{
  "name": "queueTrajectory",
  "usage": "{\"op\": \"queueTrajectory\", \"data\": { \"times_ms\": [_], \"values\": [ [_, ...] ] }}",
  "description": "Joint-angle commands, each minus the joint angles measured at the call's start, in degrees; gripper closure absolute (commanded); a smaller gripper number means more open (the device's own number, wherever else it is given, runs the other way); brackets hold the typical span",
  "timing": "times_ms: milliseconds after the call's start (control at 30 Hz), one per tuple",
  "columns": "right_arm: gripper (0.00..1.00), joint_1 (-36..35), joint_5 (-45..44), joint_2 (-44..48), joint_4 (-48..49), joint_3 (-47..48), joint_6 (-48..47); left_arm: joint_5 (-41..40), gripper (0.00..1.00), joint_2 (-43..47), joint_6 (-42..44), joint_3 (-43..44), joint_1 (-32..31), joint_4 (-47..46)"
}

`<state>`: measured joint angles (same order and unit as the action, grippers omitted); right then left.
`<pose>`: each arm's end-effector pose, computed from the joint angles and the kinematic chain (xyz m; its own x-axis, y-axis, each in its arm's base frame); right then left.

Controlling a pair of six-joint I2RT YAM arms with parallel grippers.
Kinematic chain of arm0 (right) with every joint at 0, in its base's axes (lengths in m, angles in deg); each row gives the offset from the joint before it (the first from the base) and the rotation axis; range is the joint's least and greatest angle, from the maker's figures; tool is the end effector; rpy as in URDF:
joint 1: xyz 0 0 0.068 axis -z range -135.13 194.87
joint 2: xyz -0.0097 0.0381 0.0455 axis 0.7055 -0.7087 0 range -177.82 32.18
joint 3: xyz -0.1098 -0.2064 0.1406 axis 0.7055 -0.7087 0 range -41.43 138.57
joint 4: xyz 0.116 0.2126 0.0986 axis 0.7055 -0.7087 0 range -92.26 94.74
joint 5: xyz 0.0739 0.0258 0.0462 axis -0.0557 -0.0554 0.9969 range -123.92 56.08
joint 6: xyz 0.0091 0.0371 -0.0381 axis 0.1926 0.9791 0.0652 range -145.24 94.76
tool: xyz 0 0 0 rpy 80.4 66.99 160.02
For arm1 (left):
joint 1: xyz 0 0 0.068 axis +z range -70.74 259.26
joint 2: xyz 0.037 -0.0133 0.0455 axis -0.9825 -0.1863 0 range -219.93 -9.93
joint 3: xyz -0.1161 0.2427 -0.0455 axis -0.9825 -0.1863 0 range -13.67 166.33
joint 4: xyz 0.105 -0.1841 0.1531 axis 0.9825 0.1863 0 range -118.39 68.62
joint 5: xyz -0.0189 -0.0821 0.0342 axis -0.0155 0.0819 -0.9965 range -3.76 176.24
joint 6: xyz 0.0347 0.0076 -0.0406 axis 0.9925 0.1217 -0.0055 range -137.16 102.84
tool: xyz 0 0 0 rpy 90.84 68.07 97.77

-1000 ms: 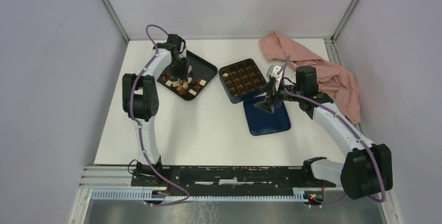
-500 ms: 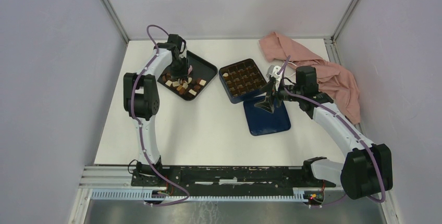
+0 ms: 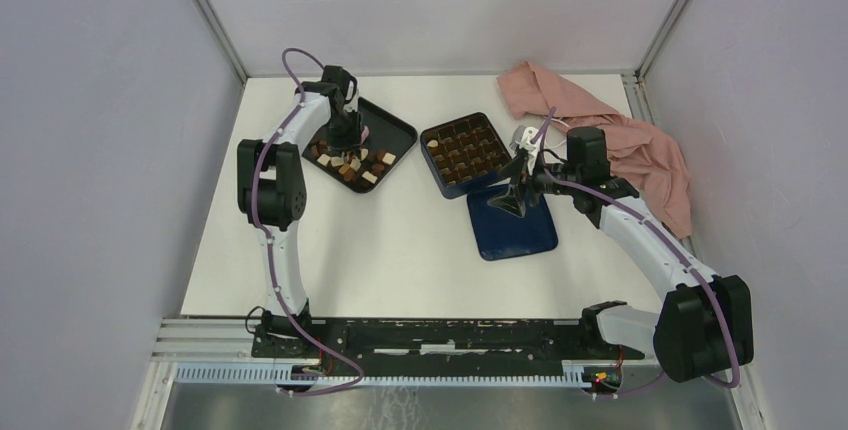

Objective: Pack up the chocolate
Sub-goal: Pick up the fake chocolate from the plate.

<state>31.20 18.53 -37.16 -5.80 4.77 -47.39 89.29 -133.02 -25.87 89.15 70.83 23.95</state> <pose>0.2414 0.0878 0.2663 -0.2031 -0.2859 -0.9365 -0.9303 0.3547 0.0935 0.4423 -0.0675 0.2016 -0.9576 -0.0109 -0.2878 0.0173 0.9953 -0.0954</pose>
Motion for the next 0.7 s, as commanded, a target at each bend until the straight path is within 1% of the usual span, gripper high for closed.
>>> {"op": "queueTrajectory", "data": {
  "times_ms": [0, 367, 667],
  "values": [
    [0.23, -0.34, 0.40, -0.09, 0.62, 2.58, -0.77, -0.95, 0.56, 0.04, 2.78, 3.14, 0.16, 1.14],
    [0.22, -0.48, 0.38, -0.09, 0.42, 2.67, -0.88, -1.73, 0.58, -1.16, 3.04, 5.58, -0.27, 3.72],
    [0.23, -0.47, 0.38, -0.11, 0.33, 2.78, -0.96, -2.87, 0.56, -2.68, 3.30, 7.65, -0.85, 5.56]
  ]
}}
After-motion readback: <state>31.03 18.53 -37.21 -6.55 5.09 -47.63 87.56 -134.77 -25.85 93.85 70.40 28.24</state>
